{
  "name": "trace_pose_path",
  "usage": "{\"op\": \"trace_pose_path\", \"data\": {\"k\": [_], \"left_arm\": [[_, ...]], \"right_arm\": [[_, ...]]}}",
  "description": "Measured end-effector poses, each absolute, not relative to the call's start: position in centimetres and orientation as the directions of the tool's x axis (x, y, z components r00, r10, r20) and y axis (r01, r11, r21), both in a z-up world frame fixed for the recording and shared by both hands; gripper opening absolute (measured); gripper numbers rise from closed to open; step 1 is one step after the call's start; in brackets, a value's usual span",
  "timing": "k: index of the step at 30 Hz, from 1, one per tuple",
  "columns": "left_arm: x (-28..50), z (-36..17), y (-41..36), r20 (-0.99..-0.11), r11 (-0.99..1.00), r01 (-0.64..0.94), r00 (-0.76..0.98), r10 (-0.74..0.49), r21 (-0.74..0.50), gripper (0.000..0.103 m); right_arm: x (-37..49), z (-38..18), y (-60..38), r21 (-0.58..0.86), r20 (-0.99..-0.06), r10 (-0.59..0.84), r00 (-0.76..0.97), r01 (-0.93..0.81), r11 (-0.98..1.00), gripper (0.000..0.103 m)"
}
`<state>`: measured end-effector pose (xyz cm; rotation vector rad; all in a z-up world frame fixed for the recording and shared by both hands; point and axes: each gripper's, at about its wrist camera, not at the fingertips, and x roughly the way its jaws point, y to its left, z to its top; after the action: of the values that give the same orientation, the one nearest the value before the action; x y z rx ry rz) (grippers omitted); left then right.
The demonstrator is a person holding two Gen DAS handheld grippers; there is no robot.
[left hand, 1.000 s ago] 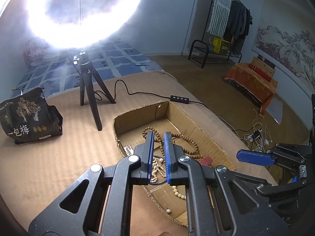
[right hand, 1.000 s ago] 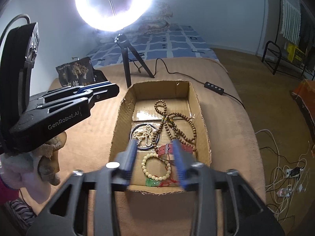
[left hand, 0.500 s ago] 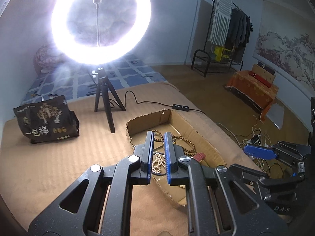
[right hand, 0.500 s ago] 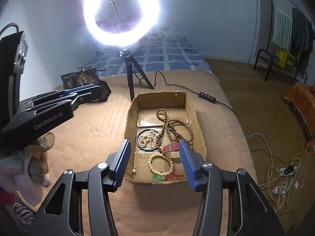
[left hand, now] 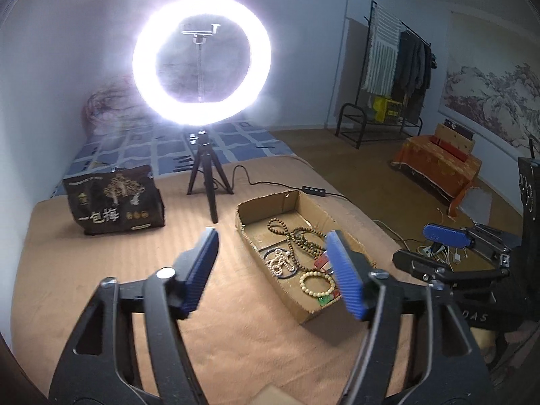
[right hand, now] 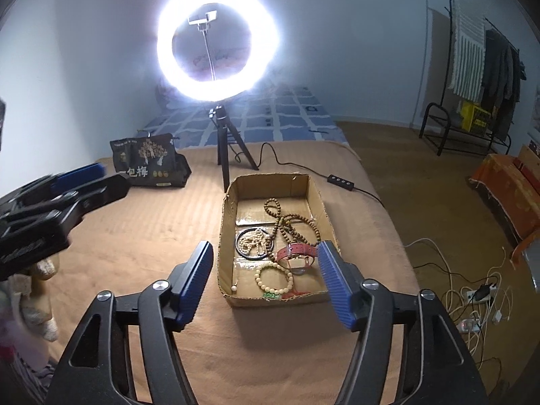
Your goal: Organize jewelry
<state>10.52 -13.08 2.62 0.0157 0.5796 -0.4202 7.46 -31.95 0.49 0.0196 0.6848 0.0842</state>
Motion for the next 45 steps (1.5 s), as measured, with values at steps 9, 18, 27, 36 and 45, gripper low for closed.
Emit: {"op": "trace_pose_path", "data": {"k": [9, 18, 27, 36, 45], "left_arm": [[7.9, 3.0, -12.2, -0.522, 0.923, 0.371, 0.771, -0.365, -0.098, 0.071], [6.7, 3.5, -11.7, -0.509, 0.939, 0.338, 0.798, -0.323, -0.065, 0.087], [5.7, 3.5, -12.3, -0.519, 0.944, 0.330, 0.803, -0.292, -0.019, 0.088], [5.0, 3.8, -12.9, -0.488, 0.939, 0.345, 0.820, -0.300, 0.004, 0.103], [4.9, 3.9, -12.9, -0.498, 0.937, 0.349, 0.813, -0.303, -0.001, 0.103]], "right_arm": [[5.9, 0.3, -32.7, 0.063, -0.604, 0.055, 0.795, -0.021, 0.998, 0.075], [4.8, 0.7, -33.6, 0.068, -0.578, 0.023, 0.816, 0.020, 0.997, 0.078], [4.8, 0.7, -34.0, 0.085, -0.566, 0.020, 0.824, 0.035, 0.996, 0.081], [4.8, 0.6, -33.9, 0.080, -0.574, 0.015, 0.819, 0.038, 0.996, 0.081], [5.0, 0.3, -34.0, 0.083, -0.585, 0.015, 0.811, 0.041, 0.996, 0.081]]}}
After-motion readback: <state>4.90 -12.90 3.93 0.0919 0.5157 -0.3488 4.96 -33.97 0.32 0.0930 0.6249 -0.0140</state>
